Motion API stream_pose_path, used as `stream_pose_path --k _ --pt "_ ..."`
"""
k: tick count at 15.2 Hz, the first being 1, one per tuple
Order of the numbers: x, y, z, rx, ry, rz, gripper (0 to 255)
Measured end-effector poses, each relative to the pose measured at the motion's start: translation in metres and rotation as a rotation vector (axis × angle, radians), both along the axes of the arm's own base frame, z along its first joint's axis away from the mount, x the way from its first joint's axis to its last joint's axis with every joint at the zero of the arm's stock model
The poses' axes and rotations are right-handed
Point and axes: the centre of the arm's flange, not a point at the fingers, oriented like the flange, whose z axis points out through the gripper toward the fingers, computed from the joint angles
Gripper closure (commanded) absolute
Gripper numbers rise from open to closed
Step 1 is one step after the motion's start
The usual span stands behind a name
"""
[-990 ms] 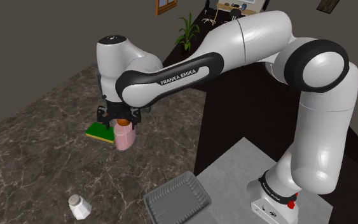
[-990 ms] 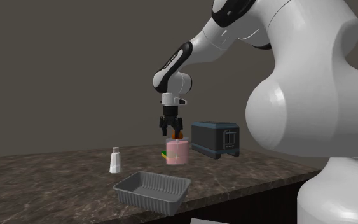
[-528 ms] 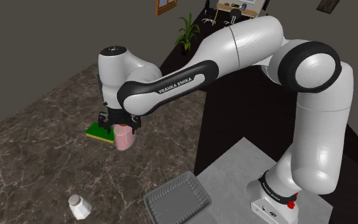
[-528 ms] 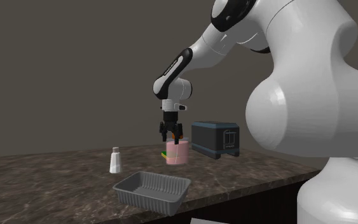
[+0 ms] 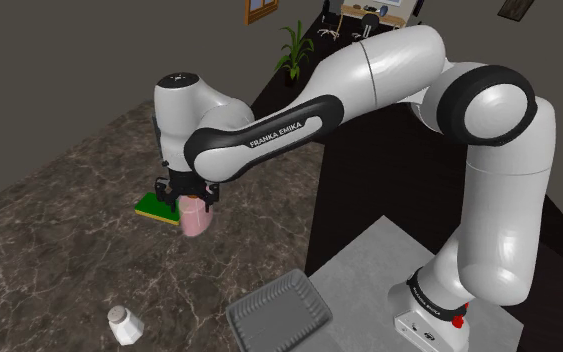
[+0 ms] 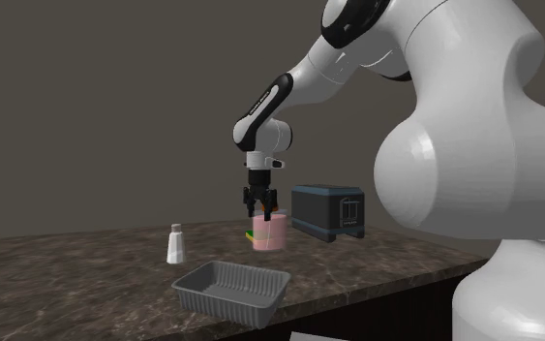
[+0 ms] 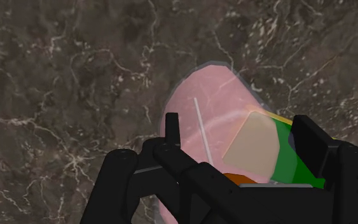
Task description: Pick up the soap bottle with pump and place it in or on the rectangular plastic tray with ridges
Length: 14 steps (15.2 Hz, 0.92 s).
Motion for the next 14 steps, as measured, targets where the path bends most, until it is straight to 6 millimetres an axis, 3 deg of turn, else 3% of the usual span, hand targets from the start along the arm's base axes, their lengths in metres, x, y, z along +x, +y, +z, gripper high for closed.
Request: stream_pose_path --k 8,14 --pt "0.000 0.000 0.002 0.000 0.000 0.000 255" --pt "0.002 0.000 0.031 -0.001 0.001 -0.001 255"
